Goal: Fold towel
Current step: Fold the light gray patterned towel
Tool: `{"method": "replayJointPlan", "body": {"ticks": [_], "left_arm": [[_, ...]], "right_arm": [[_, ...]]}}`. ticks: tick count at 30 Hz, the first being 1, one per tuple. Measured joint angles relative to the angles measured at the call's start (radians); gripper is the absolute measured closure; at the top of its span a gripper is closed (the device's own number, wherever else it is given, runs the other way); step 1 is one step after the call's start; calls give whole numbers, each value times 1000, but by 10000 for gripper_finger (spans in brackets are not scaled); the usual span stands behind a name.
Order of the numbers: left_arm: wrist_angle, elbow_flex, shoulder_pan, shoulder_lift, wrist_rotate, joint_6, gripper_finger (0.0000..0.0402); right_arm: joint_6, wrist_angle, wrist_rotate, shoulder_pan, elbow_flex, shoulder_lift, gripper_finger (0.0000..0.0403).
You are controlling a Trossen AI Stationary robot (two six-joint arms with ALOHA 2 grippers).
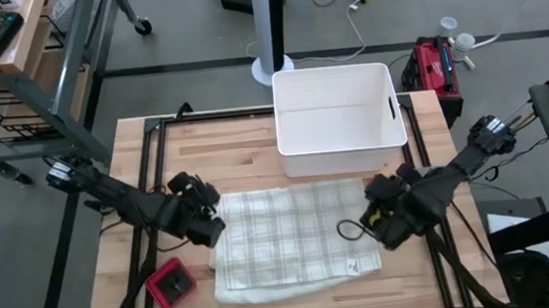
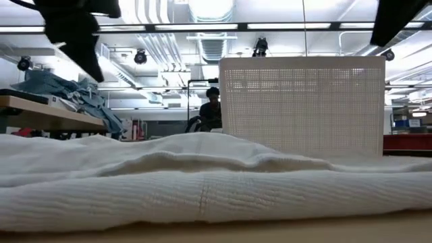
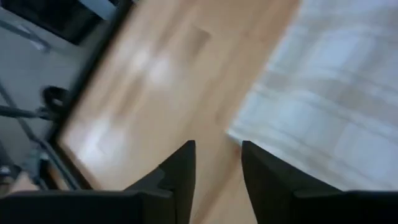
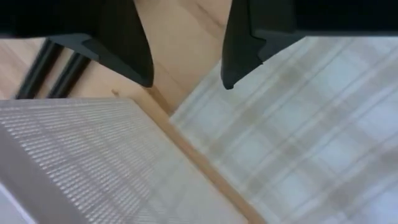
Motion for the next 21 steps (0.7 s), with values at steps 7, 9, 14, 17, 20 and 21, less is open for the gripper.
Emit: {"method": "replayJointPlan", "body": {"ticks": [7,9,14,17,20,21], "left_arm": [[190,-10,-166,-5,319,84,263],[332,-29,-235,5,325,92,264],[720,-109,-360,70,301,111,280],[839,-123,-398,140,283,95,292],[861,-119,-414,227,297,74,301],[859,-116,-416,254,311,69,302]], "right_arm": [[-153,236,-21,201,-11,-2,209],[-203,374,-13,254,-31,34,213],[-223,574,-56,313,-75,173,224],[-211,604,-127,324,-72,274,230],[-210,615,-201,324,-60,357,234],[-210,612,-218,323,-56,379,235]]}}
